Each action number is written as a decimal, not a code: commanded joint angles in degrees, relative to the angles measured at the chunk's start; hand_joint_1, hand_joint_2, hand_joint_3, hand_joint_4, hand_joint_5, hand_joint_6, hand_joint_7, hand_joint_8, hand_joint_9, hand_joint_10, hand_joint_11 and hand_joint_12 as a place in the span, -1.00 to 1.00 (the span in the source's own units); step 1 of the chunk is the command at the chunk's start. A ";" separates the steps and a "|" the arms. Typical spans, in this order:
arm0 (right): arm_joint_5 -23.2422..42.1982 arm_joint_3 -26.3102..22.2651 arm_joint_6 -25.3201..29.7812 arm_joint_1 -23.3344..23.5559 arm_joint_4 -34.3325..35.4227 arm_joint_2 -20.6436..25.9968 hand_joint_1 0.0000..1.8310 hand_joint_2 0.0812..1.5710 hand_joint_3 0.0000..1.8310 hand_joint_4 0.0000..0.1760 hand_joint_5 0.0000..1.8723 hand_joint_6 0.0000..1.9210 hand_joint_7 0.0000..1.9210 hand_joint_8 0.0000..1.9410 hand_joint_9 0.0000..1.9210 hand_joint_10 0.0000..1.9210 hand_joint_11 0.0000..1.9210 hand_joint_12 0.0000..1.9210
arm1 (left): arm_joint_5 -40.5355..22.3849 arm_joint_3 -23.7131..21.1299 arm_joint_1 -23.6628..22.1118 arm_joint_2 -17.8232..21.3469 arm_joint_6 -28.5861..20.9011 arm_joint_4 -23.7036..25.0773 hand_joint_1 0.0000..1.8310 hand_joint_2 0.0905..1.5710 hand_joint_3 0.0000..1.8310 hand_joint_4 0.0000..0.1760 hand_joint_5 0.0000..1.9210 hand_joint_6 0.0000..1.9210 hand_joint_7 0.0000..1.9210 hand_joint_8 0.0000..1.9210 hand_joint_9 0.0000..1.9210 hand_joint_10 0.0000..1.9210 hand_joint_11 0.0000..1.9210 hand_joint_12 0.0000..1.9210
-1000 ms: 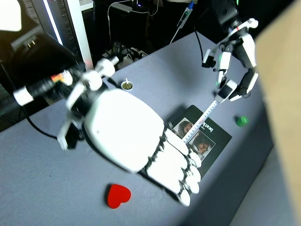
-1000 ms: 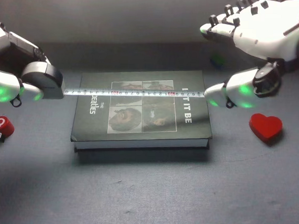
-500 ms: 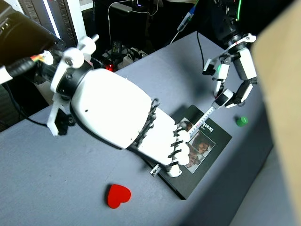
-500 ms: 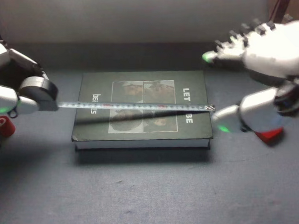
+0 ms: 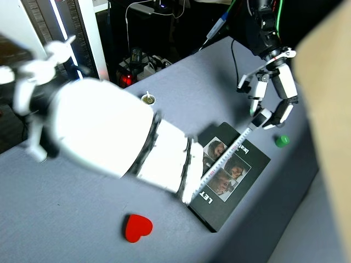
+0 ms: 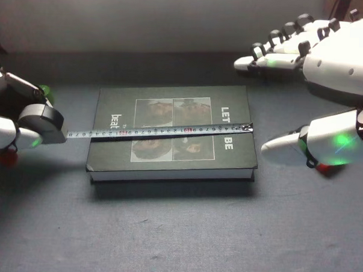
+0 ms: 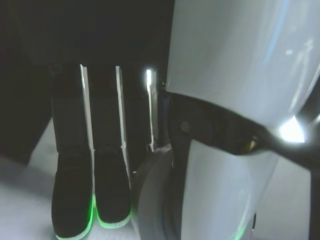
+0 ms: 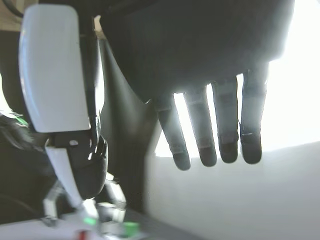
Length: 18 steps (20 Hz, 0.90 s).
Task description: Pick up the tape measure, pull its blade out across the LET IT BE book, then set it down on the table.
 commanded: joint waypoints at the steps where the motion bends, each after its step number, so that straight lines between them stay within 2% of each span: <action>1: 3.12 -0.64 -0.12 0.79 -1.31 0.48 -0.69 0.39 -0.99 -0.53 -0.91 -1.00 -0.92 -1.00 -0.92 -0.99 -1.00 -0.49 | -7.23 0.54 -0.03 -0.16 -0.21 -0.54 0.50 0.39 -1.00 -1.00 -0.03 -0.08 -0.02 0.05 -0.03 0.34 -0.07 0.23; 7: 2.53 -4.37 -0.69 0.83 -1.32 0.95 -0.68 0.41 -0.99 -0.55 -0.91 -1.00 -0.91 -1.00 -0.91 -1.00 -1.00 -0.51 | -7.40 0.89 0.16 -0.56 -0.22 0.30 0.49 0.42 -1.00 -1.00 -0.09 0.00 -0.07 0.15 -0.06 0.38 -0.10 0.27; 10: -3.20 -5.99 2.82 1.73 -1.30 0.81 -0.66 0.41 -1.00 -0.58 -0.91 -1.00 -0.89 -0.99 -0.91 -1.00 -1.00 -0.50 | -7.41 1.32 0.09 -0.67 -0.38 0.78 0.50 0.41 -1.00 -1.00 -0.05 -0.06 -0.05 0.12 -0.05 0.37 -0.09 0.25; 13: -8.07 -7.82 2.65 2.03 -1.06 0.94 -0.66 0.41 -1.00 -0.59 -0.90 -1.00 -0.88 -0.99 -0.90 -0.99 -1.00 -0.49 | -7.46 1.31 0.09 -0.74 -0.39 0.90 0.50 0.40 -1.00 -1.00 -0.07 -0.02 -0.03 0.07 -0.04 0.36 -0.09 0.25; 18: -8.30 -8.06 2.31 1.97 -1.06 0.98 -0.65 0.42 -1.00 -0.59 -0.89 -1.00 -0.87 -0.99 -0.88 -0.99 -1.00 -0.45 | -7.63 1.40 -0.06 -0.70 -1.22 1.87 0.50 0.41 -1.00 -1.00 -0.06 -0.03 -0.07 0.14 -0.04 0.36 -0.08 0.25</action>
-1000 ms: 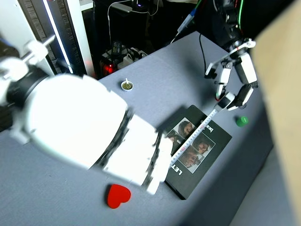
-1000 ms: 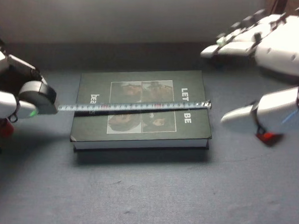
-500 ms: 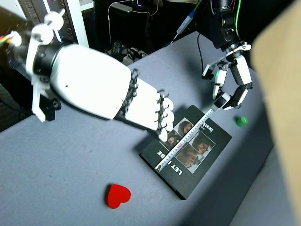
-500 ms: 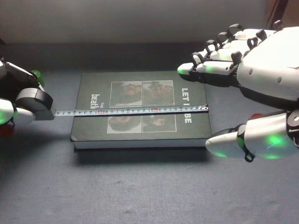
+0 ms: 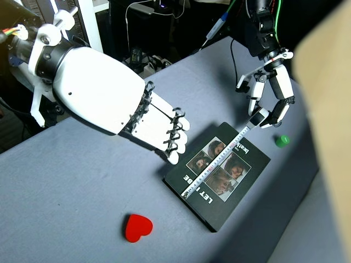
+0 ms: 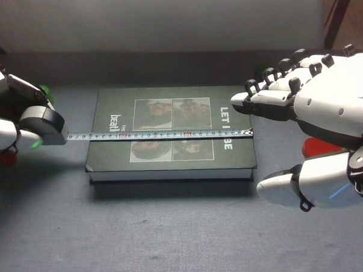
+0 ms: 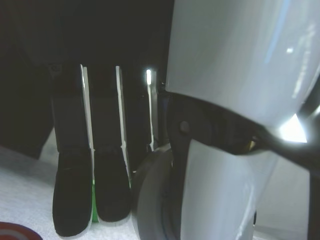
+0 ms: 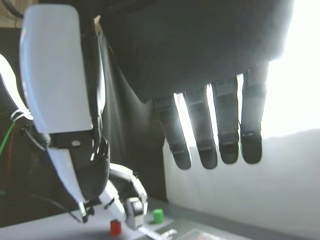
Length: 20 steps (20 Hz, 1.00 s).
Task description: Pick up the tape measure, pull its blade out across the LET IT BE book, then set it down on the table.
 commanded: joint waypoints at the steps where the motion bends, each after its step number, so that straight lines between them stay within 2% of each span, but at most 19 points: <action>1: 2.89 -0.43 -0.08 0.71 -2.06 0.38 -0.65 0.42 -1.00 -0.59 -0.89 -1.00 -0.86 -0.99 -0.88 -0.99 -1.00 -0.44 | -6.63 -0.16 -1.35 0.35 -0.76 -0.16 0.50 0.41 -1.00 -1.00 -0.05 -0.05 -0.07 0.15 -0.05 0.36 -0.08 0.24; 3: 2.89 -0.52 -0.17 0.72 -2.07 0.39 -0.65 0.42 -1.00 -0.59 -0.89 -1.00 -0.85 -0.99 -0.87 -0.99 -1.00 -0.42 | -6.30 -1.23 -2.29 1.16 -0.55 0.10 0.50 0.40 -1.00 -1.00 -0.03 -0.08 -0.03 0.10 -0.06 0.37 -0.08 0.24; 5: 2.69 -0.53 -0.16 0.84 -2.08 0.40 -0.62 0.41 -1.00 -0.59 -0.89 -1.00 -0.85 -1.00 -0.86 -1.00 -1.00 -0.40 | -3.91 -4.61 -5.06 3.52 2.47 -0.62 0.50 0.40 -1.00 -1.00 -0.07 -0.07 0.00 0.06 -0.04 0.37 -0.07 0.24; 8: 2.14 -0.53 -0.46 0.85 -2.08 0.41 -0.61 0.42 -1.00 -0.60 -0.85 -0.99 -0.81 -0.99 -0.83 -0.99 -1.00 -0.31 | -1.28 -11.24 -8.99 7.73 9.91 -6.41 0.50 0.39 -1.00 -1.00 -0.06 -0.07 0.01 0.03 -0.03 0.36 -0.06 0.24; 12: 2.11 -0.53 -0.73 1.03 -2.08 0.42 -0.61 0.42 -1.00 -0.60 -0.86 -1.00 -0.81 -1.00 -0.83 -1.00 -1.00 -0.35 | 0.64 -18.63 -11.62 12.90 17.63 -13.99 0.50 0.39 -1.00 -1.00 -0.05 -0.07 0.02 0.01 -0.02 0.33 -0.06 0.24; 16: 2.11 -0.53 -1.01 0.95 -2.08 0.42 -0.61 0.42 -1.00 -0.58 -0.88 -1.00 -0.83 -1.00 -0.86 -1.00 -1.00 -0.39 | -0.35 -24.84 -8.19 16.97 18.98 -17.10 0.50 0.39 -1.00 -1.00 -0.06 -0.06 0.02 0.01 -0.03 0.34 -0.06 0.23; 20: 2.25 -0.57 -1.16 0.88 -2.08 0.42 -0.61 0.43 -1.00 -0.59 -0.86 -1.00 -0.82 -1.00 -0.83 -1.00 -1.00 -0.35 | -3.37 -27.50 -2.65 17.41 17.90 -17.46 0.50 0.39 -1.00 -1.00 -0.08 -0.04 0.03 0.01 -0.03 0.34 -0.06 0.22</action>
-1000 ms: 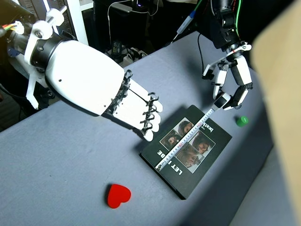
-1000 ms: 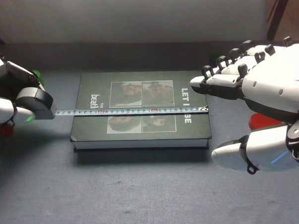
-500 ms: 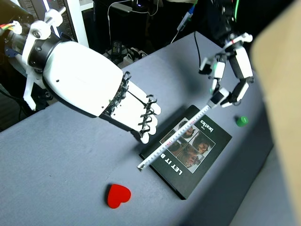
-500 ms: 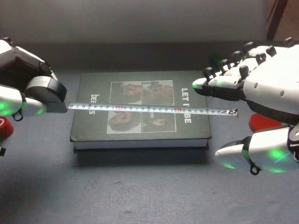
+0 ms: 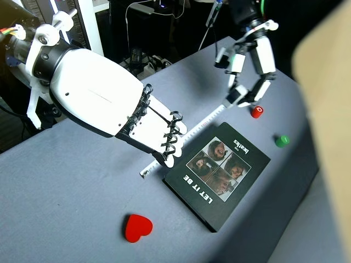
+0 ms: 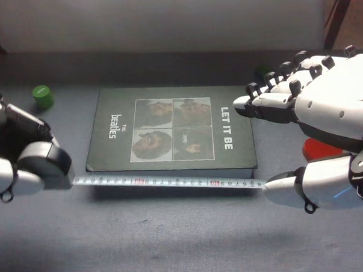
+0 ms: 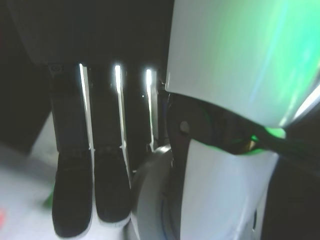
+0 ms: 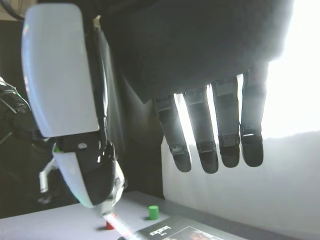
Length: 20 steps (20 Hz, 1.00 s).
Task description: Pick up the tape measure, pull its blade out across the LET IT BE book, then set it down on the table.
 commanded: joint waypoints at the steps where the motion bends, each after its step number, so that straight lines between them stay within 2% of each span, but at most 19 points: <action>1: 2.99 -0.30 -0.09 0.85 -2.08 0.32 -0.61 0.43 -1.00 -0.59 -0.87 -1.00 -0.82 -1.00 -0.83 -1.00 -1.00 -0.35 | -7.45 0.12 0.48 0.09 -1.19 0.36 0.50 0.39 -1.00 -1.00 -0.08 -0.04 0.03 0.01 -0.03 0.34 -0.06 0.22; 5: 3.08 -0.33 -0.17 0.83 -2.08 0.32 -0.61 0.43 -1.00 -0.60 -0.84 -1.00 -0.80 -1.00 -0.82 -1.00 -1.00 -0.34 | -12.60 2.42 5.88 -4.77 -5.82 2.02 0.50 0.39 -1.00 -1.00 -0.08 -0.05 0.03 0.01 -0.03 0.35 -0.06 0.22; 10: 3.09 -0.34 -0.20 0.94 -2.08 0.34 -0.60 0.43 -1.00 -0.60 -0.84 -1.00 -0.80 -1.00 -0.82 -1.00 -1.00 -0.34 | -16.58 5.52 9.48 -9.68 -8.51 2.97 0.50 0.39 -1.00 -1.00 -0.07 -0.06 0.03 0.01 -0.03 0.34 -0.05 0.22; 15: 3.21 -0.34 -0.29 0.94 -2.08 0.34 -0.59 0.42 -1.00 -0.63 -0.84 -1.00 -0.80 -1.00 -0.82 -1.00 -1.00 -0.32 | -17.33 7.78 10.22 -12.43 -8.90 4.28 0.50 0.40 -1.00 -1.00 -0.05 -0.07 -0.03 0.08 -0.03 0.35 -0.08 0.23; 18: 3.25 -0.33 -0.32 0.97 -2.08 0.34 -0.59 0.42 -1.00 -0.64 -0.83 -0.99 -0.80 -1.00 -0.82 -1.00 -1.00 -0.31 | -17.53 8.34 10.26 -12.96 -8.46 3.98 0.50 0.41 -1.00 -1.00 -0.09 0.01 -0.01 0.06 -0.07 0.38 -0.13 0.27; 20: 3.19 -0.33 -0.50 1.06 -2.13 0.35 -0.59 0.42 -1.00 -0.64 -0.83 -0.99 -0.79 -1.00 -0.82 -1.00 -1.00 -0.31 | -17.53 8.56 10.44 -13.04 -8.46 3.82 0.50 0.41 -1.00 -1.00 -0.12 0.08 0.02 0.00 -0.09 0.37 -0.16 0.22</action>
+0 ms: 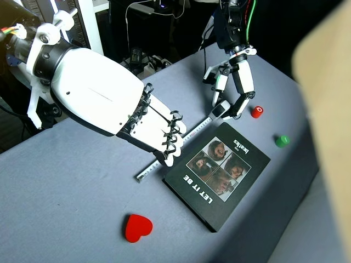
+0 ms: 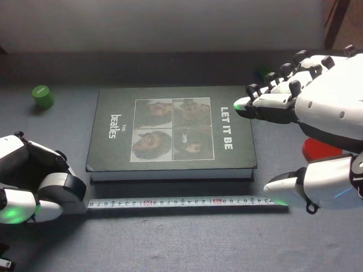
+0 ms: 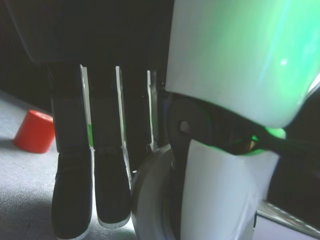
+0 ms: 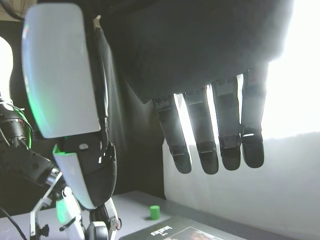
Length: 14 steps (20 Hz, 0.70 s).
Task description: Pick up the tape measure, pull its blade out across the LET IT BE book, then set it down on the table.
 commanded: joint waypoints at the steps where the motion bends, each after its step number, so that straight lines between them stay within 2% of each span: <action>1: 2.99 -0.32 0.08 1.06 -2.14 0.28 -0.59 0.42 -1.00 -0.64 -0.82 -1.00 -0.79 -1.00 -0.82 -1.00 -1.00 -0.29 | -6.19 0.47 -0.19 -0.10 -0.36 0.12 0.49 0.42 -1.00 -1.00 -0.16 0.15 0.01 -0.01 -0.10 0.39 -0.20 0.18; 2: 2.99 -0.32 0.07 1.04 -2.14 0.28 -0.59 0.42 -1.00 -0.64 -0.82 -1.00 -0.79 -1.00 -0.82 -1.00 -1.00 -0.28 | -6.34 0.45 -0.20 -0.13 -0.37 0.11 0.35 0.45 -0.99 -1.00 -0.20 0.28 0.01 0.09 -0.13 -0.17 -0.26 0.10; 3: 3.00 -0.33 0.07 1.04 -2.14 0.28 -0.59 0.42 -1.00 -0.64 -0.82 -1.00 -0.79 -1.00 -0.82 -1.00 -1.00 -0.27 | -6.34 0.38 -0.20 -0.11 -0.39 0.11 0.19 0.51 -1.00 -1.00 -0.18 0.31 -0.06 -0.51 -0.11 -0.49 -0.34 0.02; 4: 3.01 -0.33 0.07 1.05 -2.14 0.28 -0.59 0.42 -1.00 -0.64 -0.82 -1.00 -0.79 -1.00 -0.82 -1.00 -1.00 -0.28 | -6.35 0.33 -0.20 -0.10 -0.47 0.10 0.05 0.45 -1.00 -1.00 -0.22 -0.41 -0.06 -0.78 -0.11 -0.69 -0.38 -0.02; 5: 3.11 -0.33 0.08 1.05 -2.14 0.28 -0.59 0.42 -1.00 -0.64 -0.82 -0.99 -0.79 -1.00 -0.82 -1.00 -1.00 -0.28 | -6.46 0.27 -0.19 -0.07 -0.50 0.10 -0.03 0.43 -1.00 -1.00 -0.16 -0.76 -0.04 -0.92 -0.09 -0.83 -0.40 -0.07; 6: 3.13 -0.33 0.08 1.04 -2.14 0.28 -0.59 0.42 -1.00 -0.64 -0.82 -1.00 -0.79 -1.00 -0.82 -1.00 -1.00 -0.28 | -6.49 0.25 -0.19 -0.06 -0.54 0.10 -0.10 0.45 -1.00 -1.00 -0.13 -0.91 -0.07 -0.98 -0.11 -0.92 -0.45 -0.09; 9: 3.14 -0.33 0.08 1.00 -2.14 0.28 -0.59 0.43 -1.00 -0.66 -0.82 -1.00 -0.79 -1.00 -0.82 -1.00 -1.00 -0.29 | -6.77 0.10 -0.22 0.15 -0.84 0.47 -0.35 0.52 -0.99 -1.00 -0.16 -0.98 -0.11 -1.00 -0.16 -0.98 -0.52 -0.13; 14: 3.14 -0.33 0.06 0.98 -2.14 0.28 -0.57 0.43 -1.00 -0.66 -0.81 -0.99 -0.79 -1.00 -0.81 -1.00 -1.00 -0.29 | -5.58 0.90 -2.49 3.02 0.48 1.06 -0.44 0.42 -1.00 -1.00 -0.22 -1.00 -0.20 -1.00 -0.23 -1.00 -0.56 -0.15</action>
